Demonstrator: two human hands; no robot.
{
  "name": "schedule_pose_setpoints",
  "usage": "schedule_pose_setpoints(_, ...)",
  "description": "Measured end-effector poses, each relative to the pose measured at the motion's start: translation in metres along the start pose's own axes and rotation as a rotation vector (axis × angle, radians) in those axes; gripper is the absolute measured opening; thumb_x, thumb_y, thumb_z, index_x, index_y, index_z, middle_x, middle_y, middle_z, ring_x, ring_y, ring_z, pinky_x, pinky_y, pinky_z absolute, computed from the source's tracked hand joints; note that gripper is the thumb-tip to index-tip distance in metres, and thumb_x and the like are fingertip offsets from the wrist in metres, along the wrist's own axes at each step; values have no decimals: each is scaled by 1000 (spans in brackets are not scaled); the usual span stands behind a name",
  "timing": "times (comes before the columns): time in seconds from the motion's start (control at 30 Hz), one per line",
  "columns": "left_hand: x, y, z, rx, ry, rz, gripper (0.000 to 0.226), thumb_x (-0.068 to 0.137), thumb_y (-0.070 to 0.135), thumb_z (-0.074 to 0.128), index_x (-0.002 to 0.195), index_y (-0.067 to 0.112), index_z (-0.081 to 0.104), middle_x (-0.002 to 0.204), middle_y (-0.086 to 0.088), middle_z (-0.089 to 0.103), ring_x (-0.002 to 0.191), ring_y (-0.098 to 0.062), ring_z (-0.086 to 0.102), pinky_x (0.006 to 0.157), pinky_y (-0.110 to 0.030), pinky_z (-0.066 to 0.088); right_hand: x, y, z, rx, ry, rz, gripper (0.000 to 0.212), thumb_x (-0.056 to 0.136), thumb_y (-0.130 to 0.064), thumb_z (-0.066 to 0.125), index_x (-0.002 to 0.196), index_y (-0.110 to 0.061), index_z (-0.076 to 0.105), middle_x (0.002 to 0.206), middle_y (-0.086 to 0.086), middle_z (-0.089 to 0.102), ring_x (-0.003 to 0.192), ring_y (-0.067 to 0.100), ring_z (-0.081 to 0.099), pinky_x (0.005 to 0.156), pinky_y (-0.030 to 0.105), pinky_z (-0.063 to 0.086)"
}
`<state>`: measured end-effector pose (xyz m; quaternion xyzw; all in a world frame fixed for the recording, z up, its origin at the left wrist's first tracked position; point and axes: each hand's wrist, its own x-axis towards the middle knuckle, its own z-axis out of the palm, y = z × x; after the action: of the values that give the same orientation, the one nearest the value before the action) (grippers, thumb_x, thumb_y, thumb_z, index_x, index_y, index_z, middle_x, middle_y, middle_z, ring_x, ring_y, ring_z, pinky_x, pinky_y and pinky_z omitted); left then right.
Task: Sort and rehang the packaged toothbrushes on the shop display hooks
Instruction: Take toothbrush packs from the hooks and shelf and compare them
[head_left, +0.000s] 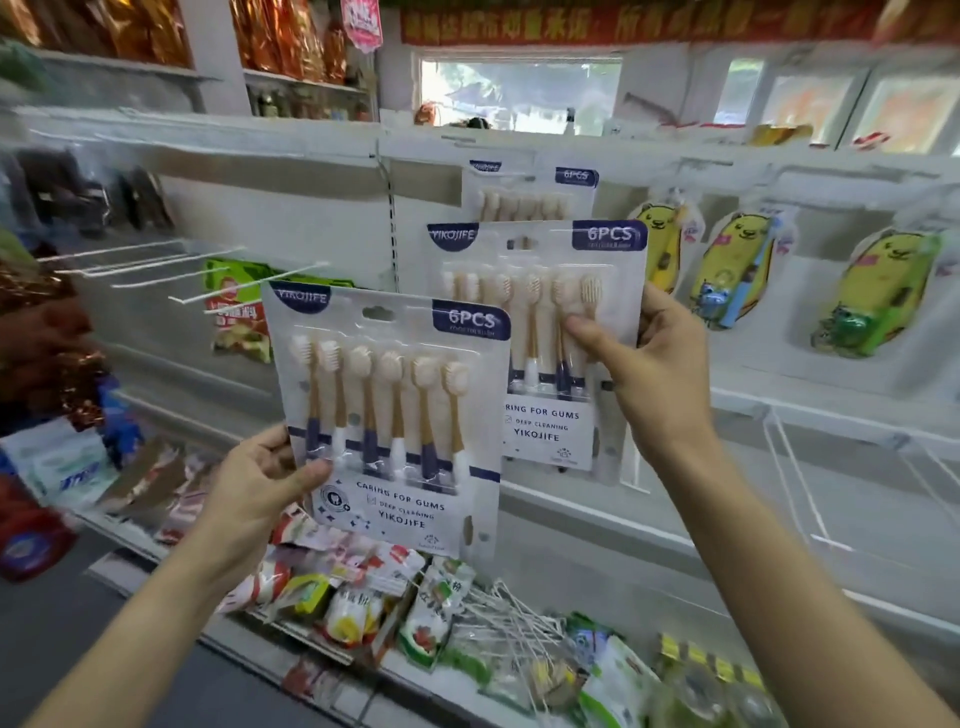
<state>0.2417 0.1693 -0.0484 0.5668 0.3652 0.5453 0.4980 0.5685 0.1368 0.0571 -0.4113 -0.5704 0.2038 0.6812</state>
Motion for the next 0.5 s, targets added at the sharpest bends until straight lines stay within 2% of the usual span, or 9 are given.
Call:
schedule_pose_setpoints(0.1,7,0,-20,13,-56,-35,105,28,55,98,117,9,65,108,-13,76,98,-26,73,75,-27,61,8,-4,24,25,49,-6,25,84,-6,78,108,-7,71,100,7,77,95,22,74,84,39,61)
schedule_pose_setpoints(0.2,14,-4,-37,7,-102,-78,108,25,54,98,117,8,65,107,-14,75,99,-29,73,76,-28,61,18,-3,45,53,80,-3,26,84,-5,78,110,-4,71,102,10,77,97,26,74,84,41,60)
schedule_pose_setpoints(0.33,25,-13,-55,-35,-133,-112,104,27,51,99,116,8,66,109,-18,74,99,-30,72,77,-31,62,32,1,71,94,126,19,26,84,0,76,109,-3,71,100,7,77,95,20,74,80,31,58)
schedule_pose_setpoints(0.4,31,-17,-60,-46,-142,-99,100,28,50,100,113,9,67,107,-18,75,97,-28,73,77,-30,62,39,4,80,84,155,25,26,84,0,76,109,-3,71,100,9,77,95,21,74,81,32,58)
schedule_pose_setpoints(0.5,40,-18,-63,-47,-162,-86,99,27,51,99,110,8,67,102,-14,77,92,-24,75,74,-28,62,50,6,88,57,184,25,26,84,-2,76,109,-3,71,103,11,76,97,24,74,86,41,60)
